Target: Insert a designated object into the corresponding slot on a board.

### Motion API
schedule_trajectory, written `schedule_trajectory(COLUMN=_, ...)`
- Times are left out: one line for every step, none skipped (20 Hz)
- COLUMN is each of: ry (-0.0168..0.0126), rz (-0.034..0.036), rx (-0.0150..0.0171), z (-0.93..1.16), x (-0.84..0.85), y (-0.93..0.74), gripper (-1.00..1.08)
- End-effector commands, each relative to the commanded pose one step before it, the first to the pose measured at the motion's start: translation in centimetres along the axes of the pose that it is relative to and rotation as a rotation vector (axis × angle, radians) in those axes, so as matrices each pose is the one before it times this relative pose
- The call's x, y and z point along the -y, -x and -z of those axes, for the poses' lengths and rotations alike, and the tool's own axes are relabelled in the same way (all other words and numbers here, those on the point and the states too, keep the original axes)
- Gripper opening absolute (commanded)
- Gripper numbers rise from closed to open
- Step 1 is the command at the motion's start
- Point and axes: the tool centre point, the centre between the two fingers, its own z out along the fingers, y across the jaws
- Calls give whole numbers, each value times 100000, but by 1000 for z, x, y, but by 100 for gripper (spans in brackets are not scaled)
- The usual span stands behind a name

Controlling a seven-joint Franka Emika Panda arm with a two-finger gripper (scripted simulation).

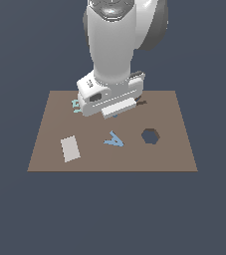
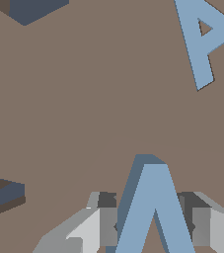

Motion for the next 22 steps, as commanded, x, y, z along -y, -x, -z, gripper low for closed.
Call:
schedule_trajectory(ry=16, rz=12, rx=-37, z=355, x=-3, y=-40, gripper=-100)
schedule_trajectory(ry=0, rz=0, rx=0, z=64, x=0, y=-3, gripper=-100)
schedule_trajectory(ry=-22, rz=-2, rx=43, z=-184, x=7, y=24, gripper=-100)
schedule_trajectory(ry=-5, rz=-68, rx=9, z=-5, x=6, y=3, gripper=-100)
schedule_trajectory(ry=0, rz=-224, rx=1, z=1, x=9, y=13, gripper=-100)
schedule_trajectory(ry=0, rz=-362, rx=0, z=2, x=20, y=19, gripper=-100)
schedule_trajectory(ry=0, rz=-505, rx=0, z=3, x=29, y=26, gripper=-100)
schedule_trajectory(ry=0, rz=-653, rx=0, z=3, x=35, y=35, gripper=-100)
schedule_trajectory(ry=0, rz=-796, rx=0, z=4, x=43, y=42, gripper=-100)
schedule_trajectory(ry=0, rz=-939, rx=0, z=5, x=52, y=50, gripper=-100)
schedule_trajectory(ry=1, rz=-1084, rx=-1, z=6, x=59, y=58, gripper=-100)
schedule_trajectory(ry=1, rz=-1226, rx=-1, z=6, x=67, y=65, gripper=-100)
schedule_trajectory(ry=1, rz=-1368, rx=-1, z=7, x=75, y=73, gripper=-100)
schedule_trajectory(ry=1, rz=-1510, rx=-1, z=8, x=83, y=80, gripper=-100)
schedule_trajectory(ry=1, rz=-1649, rx=-1, z=8, x=91, y=87, gripper=-100)
schedule_trajectory(ry=1, rz=-1789, rx=-1, z=9, x=98, y=95, gripper=-100)
schedule_trajectory(ry=1, rz=-1927, rx=-1, z=10, x=106, y=102, gripper=-100)
schedule_trajectory(ry=1, rz=-2065, rx=-1, z=11, x=114, y=109, gripper=-100)
schedule_trajectory(ry=1, rz=-2201, rx=-1, z=11, x=122, y=116, gripper=-100)
schedule_trajectory(ry=0, rz=-2336, rx=-1, z=12, x=130, y=123, gripper=-100)
schedule_trajectory(ry=0, rz=-2470, rx=-1, z=12, x=137, y=130, gripper=-100)
schedule_trajectory(ry=0, rz=-2602, rx=-1, z=13, x=145, y=137, gripper=-100)
